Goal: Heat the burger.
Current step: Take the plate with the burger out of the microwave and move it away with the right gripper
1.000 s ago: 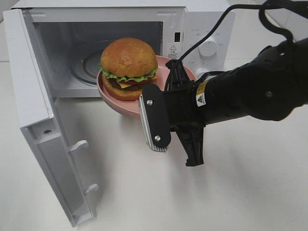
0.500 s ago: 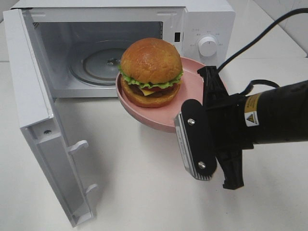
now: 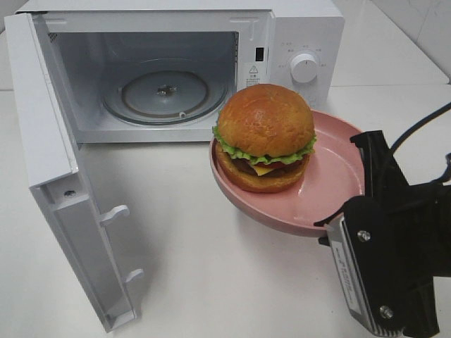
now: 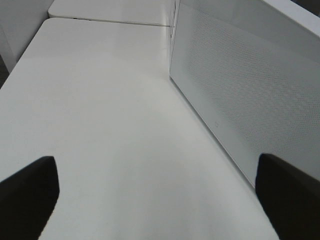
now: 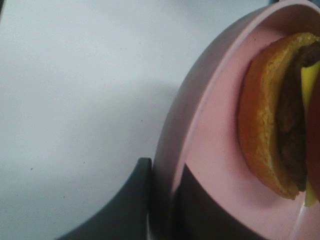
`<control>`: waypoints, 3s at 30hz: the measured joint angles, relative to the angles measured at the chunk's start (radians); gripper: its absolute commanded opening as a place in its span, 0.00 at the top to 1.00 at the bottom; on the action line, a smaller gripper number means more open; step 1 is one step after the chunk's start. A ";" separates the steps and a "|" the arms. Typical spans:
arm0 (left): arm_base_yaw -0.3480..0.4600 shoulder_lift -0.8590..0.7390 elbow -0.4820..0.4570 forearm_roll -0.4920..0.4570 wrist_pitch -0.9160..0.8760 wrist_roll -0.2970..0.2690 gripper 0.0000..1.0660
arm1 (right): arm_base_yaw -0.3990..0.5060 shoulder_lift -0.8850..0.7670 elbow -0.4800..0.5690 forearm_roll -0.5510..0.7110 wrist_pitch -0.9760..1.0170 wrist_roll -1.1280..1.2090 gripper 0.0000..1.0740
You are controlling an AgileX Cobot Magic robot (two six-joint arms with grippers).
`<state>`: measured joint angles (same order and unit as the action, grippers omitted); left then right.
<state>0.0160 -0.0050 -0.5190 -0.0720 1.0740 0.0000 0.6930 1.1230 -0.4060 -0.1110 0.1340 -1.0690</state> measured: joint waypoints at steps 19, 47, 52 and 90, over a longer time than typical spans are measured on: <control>0.000 0.000 0.000 0.000 0.000 0.000 0.06 | 0.000 -0.300 0.009 -0.235 0.344 0.354 0.99; 0.000 0.000 0.000 0.000 0.000 0.000 0.06 | -0.003 -0.149 0.009 -0.756 0.686 1.407 0.99; 0.000 0.000 0.000 0.000 0.000 0.000 0.06 | -0.003 -0.066 -0.001 -0.778 0.694 1.560 0.99; 0.000 0.000 0.000 0.000 0.000 0.000 0.06 | -0.061 0.575 -0.118 -0.845 0.605 2.337 0.98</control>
<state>0.0160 -0.0050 -0.5190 -0.0720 1.0740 0.0000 0.6320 1.6980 -0.5240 -0.9560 0.7390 1.2680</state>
